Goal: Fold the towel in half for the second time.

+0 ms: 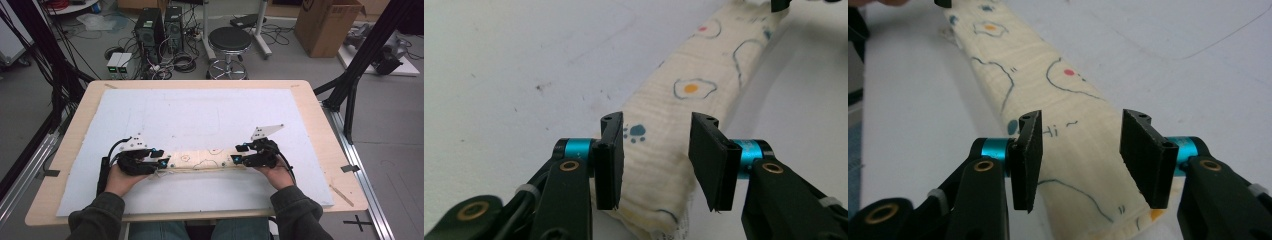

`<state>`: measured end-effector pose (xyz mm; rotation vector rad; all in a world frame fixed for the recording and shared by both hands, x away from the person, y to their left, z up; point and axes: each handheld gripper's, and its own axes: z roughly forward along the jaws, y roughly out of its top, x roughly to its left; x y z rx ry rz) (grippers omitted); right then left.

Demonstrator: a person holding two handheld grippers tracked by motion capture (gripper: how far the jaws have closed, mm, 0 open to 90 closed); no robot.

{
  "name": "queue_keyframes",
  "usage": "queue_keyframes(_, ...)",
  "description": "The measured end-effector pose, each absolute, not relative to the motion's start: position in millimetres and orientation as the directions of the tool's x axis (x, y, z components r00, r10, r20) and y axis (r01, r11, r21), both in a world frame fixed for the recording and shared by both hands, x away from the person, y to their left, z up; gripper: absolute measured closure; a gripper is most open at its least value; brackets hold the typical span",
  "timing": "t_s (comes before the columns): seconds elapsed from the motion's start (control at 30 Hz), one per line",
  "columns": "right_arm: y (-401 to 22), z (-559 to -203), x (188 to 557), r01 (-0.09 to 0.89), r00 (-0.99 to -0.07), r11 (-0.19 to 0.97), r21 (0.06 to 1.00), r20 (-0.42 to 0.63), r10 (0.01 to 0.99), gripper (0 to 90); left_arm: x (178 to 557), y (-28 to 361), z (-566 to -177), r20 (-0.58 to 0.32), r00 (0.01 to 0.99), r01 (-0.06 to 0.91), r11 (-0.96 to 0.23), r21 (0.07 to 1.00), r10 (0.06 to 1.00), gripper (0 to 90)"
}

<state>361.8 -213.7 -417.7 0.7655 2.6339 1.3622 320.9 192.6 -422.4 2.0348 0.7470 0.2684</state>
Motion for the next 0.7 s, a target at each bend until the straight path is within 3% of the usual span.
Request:
queue_keyframes(0.2,-209,-428,363,0.374,-0.885,0.566,0.735,0.100,0.455,46.6,323,192,-433,-0.103,0.791,0.434,-0.435,0.789,0.603,55.6)
queue_keyframes(0.5,-219,-437,359,0.371,-0.881,0.573,0.731,0.083,0.465,45.6,321,196,-438,-0.112,0.799,0.440,-0.446,0.779,0.591,53.7)
queue_keyframes(0.7,-217,-439,356,0.329,-0.894,0.611,0.720,0.029,0.448,45.4,319,194,-439,-0.069,0.806,0.414,-0.476,0.776,0.588,53.7)
